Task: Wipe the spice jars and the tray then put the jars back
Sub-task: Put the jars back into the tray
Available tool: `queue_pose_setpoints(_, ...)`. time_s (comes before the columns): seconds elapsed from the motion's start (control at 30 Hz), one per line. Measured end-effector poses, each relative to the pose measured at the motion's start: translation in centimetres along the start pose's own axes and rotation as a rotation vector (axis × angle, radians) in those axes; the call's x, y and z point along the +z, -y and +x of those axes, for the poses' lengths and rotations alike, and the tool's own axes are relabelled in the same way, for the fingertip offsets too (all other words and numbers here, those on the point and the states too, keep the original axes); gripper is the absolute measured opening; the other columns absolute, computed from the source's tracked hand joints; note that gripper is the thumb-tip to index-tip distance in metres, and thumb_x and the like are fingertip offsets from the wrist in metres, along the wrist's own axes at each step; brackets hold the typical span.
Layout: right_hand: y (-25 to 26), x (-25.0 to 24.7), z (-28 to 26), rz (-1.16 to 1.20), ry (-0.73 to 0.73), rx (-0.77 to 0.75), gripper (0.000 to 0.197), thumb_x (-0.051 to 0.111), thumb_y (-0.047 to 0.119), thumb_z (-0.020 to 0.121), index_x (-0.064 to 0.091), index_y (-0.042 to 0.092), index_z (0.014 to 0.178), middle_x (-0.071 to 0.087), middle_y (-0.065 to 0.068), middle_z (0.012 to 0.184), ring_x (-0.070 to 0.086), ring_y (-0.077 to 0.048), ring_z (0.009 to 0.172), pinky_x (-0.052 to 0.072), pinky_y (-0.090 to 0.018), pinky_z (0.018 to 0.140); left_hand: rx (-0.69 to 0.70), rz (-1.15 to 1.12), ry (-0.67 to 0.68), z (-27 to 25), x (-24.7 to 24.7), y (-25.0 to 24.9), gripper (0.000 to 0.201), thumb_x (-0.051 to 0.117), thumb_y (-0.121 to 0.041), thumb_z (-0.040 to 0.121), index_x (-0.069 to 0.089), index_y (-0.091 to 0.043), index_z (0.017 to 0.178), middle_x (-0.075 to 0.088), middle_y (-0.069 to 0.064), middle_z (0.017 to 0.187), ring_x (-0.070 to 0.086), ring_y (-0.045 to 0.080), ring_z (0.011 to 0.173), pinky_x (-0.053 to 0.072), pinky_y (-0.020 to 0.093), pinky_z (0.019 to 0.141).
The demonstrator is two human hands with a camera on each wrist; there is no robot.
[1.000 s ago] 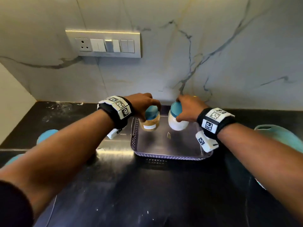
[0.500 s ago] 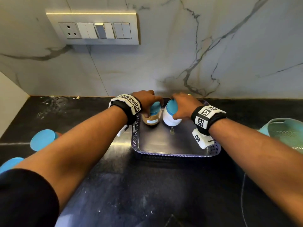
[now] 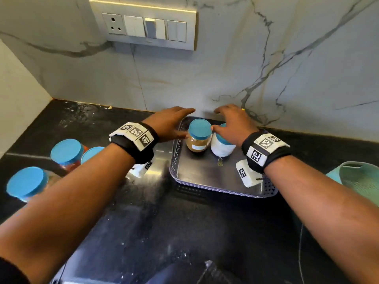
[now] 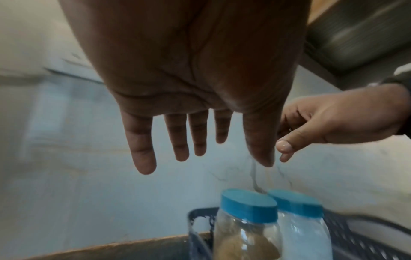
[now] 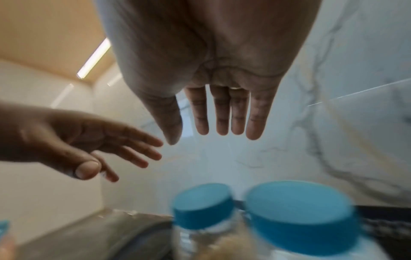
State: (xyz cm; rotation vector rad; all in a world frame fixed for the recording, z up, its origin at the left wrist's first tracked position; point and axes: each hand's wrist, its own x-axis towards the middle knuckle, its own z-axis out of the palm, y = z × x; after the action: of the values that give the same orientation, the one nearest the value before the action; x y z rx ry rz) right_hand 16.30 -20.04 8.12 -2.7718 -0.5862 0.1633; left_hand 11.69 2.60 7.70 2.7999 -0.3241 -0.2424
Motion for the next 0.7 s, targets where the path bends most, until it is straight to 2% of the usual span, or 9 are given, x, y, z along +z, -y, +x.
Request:
queue_pose_setpoints(0.07, 3.3, 0.3, -0.3, 0.105, -0.08, -0.102, 0.04, 0.071, 0.031, 0.088, 0.065, 0.018, 0.125, 0.061, -0.007, 0.125, 0.057, -0.028, 0.118, 0.042, -0.033, 0.099, -0.094, -0.048, -0.087, -4.7, -0.8, 1.7, 0.075, 0.073, -0.041, 0.092, 0.039, -0.022, 0.156, 0.047, 0.009, 0.155, 0.047, 0.028, 0.14, 0.039, 0.042, 0.115)
queue_pose_setpoints(0.17, 10.2, 2.7, -0.7, 0.144, -0.043, -0.326, 0.026, 0.071, 0.032, 0.087, 0.071, 0.02, 0.111, 0.063, -0.001, 0.103, 0.06, -0.024, 0.103, 0.04, -0.028, 0.088, -0.349, -0.131, -0.215, -13.3, -1.4, 5.3, 0.063, 0.071, -0.039, 0.094, 0.049, -0.021, 0.15, 0.051, 0.005, 0.151, 0.051, 0.024, 0.136, 0.041, 0.038, 0.112)
queue_pose_setpoints(0.23, 14.4, 4.7, -0.8, 0.111, 0.043, -0.446, 0.03, 0.071, 0.035, 0.088, 0.07, 0.02, 0.115, 0.064, -0.004, 0.111, 0.059, -0.023, 0.107, 0.042, -0.031, 0.091, -0.511, -0.117, -0.282, -18.5, -1.4, 7.6, 0.058, 0.07, -0.042, 0.094, 0.054, -0.021, 0.146, 0.055, 0.005, 0.146, 0.053, 0.025, 0.132, 0.043, 0.04, 0.109)
queue_pose_setpoints(0.3, 19.0, 7.2, -0.7, 0.062, 0.152, -0.521, 0.044, 0.073, 0.037, 0.087, 0.064, 0.019, 0.127, 0.059, -0.007, 0.125, 0.057, -0.025, 0.116, 0.044, -0.034, 0.1, -0.721, 0.076, -0.358, -24.0, -1.1, 10.0, 0.054, 0.069, -0.05, 0.091, 0.059, -0.022, 0.137, 0.059, 0.007, 0.138, 0.056, 0.032, 0.126, 0.048, 0.048, 0.103)
queue_pose_setpoints(0.4, 24.5, 10.8, -0.1, -0.028, 0.274, -0.484, 0.075, 0.078, 0.048, 0.078, 0.048, 0.023, 0.142, 0.048, -0.007, 0.138, 0.055, -0.031, 0.123, 0.05, -0.046, 0.102, -0.939, 0.175, -0.362, -29.4, -0.1, 13.0, 0.071, 0.07, -0.062, 0.083, 0.054, -0.021, 0.139, 0.055, 0.011, 0.14, 0.053, 0.037, 0.126, 0.049, 0.054, 0.099)
queue_pose_setpoints(0.53, 28.4, 14.9, 0.2, -0.129, 0.374, -0.441, 0.096, 0.081, 0.058, 0.069, 0.036, 0.024, 0.147, 0.044, -0.01, 0.141, 0.054, -0.038, 0.124, 0.051, -0.052, 0.1, -0.955, 0.013, -0.243, -31.2, 1.8, 17.3, 0.12, 0.072, -0.078, 0.064, 0.024, -0.021, 0.159, 0.031, 0.013, 0.162, 0.037, 0.039, 0.146, 0.04, 0.061, 0.112)
queue_pose_setpoints(0.6, 29.0, 16.4, 0.1, -0.161, 0.359, -0.446, 0.091, 0.08, 0.052, 0.073, 0.034, 0.026, 0.147, 0.044, -0.009, 0.138, 0.054, -0.039, 0.124, 0.053, -0.051, 0.098, -0.926, -0.018, -0.156, -30.6, 2.3, 18.4, 0.122, 0.077, -0.069, 0.071, 0.01, -0.024, 0.162, 0.018, 0.014, 0.168, 0.031, 0.039, 0.15, 0.037, 0.06, 0.116)
queue_pose_setpoints(0.63, 28.9, 16.7, 0.0, -0.164, 0.341, -0.44, 0.086, 0.079, 0.05, 0.074, 0.035, 0.027, 0.145, 0.045, -0.009, 0.136, 0.054, -0.039, 0.123, 0.054, -0.051, 0.096, -0.9, -0.017, -0.119, -30.2, 2.5, 18.5, 0.119, 0.078, -0.063, 0.074, 0.008, -0.024, 0.163, 0.018, 0.014, 0.168, 0.033, 0.039, 0.149, 0.038, 0.058, 0.116)
queue_pose_setpoints(0.7, 28.5, 16.9, -0.5, -0.154, 0.312, -0.426, 0.078, 0.079, 0.048, 0.075, 0.041, 0.027, 0.14, 0.045, -0.008, 0.131, 0.054, -0.037, 0.12, 0.055, -0.05, 0.093, -0.862, 0.006, -0.067, -29.4, 2.3, 18.7, 0.108, 0.077, -0.056, 0.079, 0.016, -0.023, 0.162, 0.032, 0.014, 0.162, 0.042, 0.037, 0.142, 0.043, 0.054, 0.112)
